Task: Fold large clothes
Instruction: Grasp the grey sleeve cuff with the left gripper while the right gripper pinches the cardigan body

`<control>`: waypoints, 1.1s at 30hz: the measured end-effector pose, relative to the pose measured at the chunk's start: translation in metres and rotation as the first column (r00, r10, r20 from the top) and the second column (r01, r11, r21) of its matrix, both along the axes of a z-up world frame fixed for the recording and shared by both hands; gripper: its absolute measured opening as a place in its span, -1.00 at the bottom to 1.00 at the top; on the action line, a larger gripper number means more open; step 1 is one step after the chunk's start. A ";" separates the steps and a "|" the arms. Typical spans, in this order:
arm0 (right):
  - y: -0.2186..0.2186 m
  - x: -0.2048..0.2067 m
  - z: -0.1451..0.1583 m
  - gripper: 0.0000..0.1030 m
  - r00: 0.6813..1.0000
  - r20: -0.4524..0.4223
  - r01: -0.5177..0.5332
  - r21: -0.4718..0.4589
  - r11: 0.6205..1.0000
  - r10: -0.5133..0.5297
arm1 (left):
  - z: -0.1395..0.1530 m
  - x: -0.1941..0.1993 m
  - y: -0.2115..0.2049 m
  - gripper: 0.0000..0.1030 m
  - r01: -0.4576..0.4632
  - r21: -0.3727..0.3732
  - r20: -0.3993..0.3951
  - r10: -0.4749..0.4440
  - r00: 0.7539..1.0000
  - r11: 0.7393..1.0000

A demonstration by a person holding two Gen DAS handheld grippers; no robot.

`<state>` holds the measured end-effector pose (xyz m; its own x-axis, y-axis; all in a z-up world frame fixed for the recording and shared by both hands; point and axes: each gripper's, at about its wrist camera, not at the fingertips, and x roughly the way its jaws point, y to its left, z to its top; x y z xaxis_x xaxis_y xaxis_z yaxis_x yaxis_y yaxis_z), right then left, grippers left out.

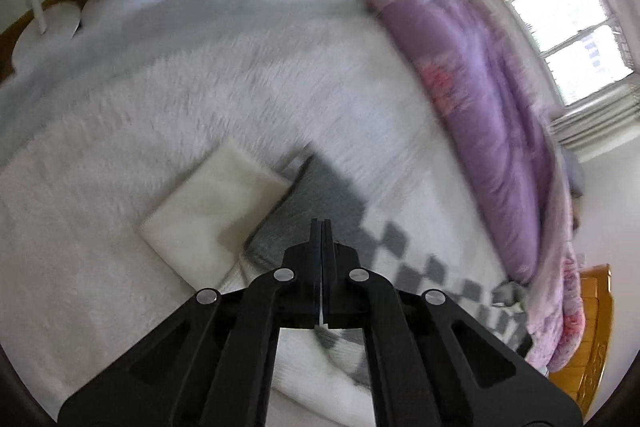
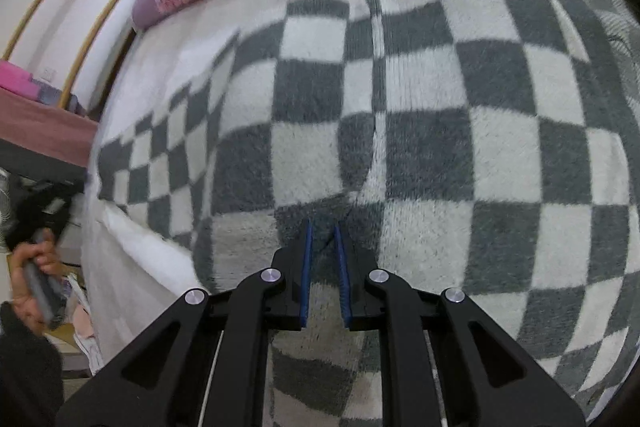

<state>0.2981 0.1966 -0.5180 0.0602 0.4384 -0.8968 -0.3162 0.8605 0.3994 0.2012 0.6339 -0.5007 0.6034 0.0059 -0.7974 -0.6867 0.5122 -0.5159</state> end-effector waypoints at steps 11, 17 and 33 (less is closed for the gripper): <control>-0.008 -0.003 -0.018 -0.82 0.999 -0.030 0.020 0.027 0.999 -0.019 | -0.035 -0.003 -0.010 -0.29 -0.031 -0.153 -0.060 0.022 0.998 0.988; -0.016 0.000 -0.022 -0.83 0.998 -0.050 0.030 0.059 0.998 -0.027 | -0.058 0.013 -0.020 0.00 -0.048 -0.178 -0.067 0.037 0.997 0.983; -0.029 0.000 -0.024 -0.82 0.996 -0.066 0.071 0.094 0.993 -0.065 | -0.071 0.020 -0.019 0.21 -0.066 -0.192 -0.084 0.050 0.995 0.979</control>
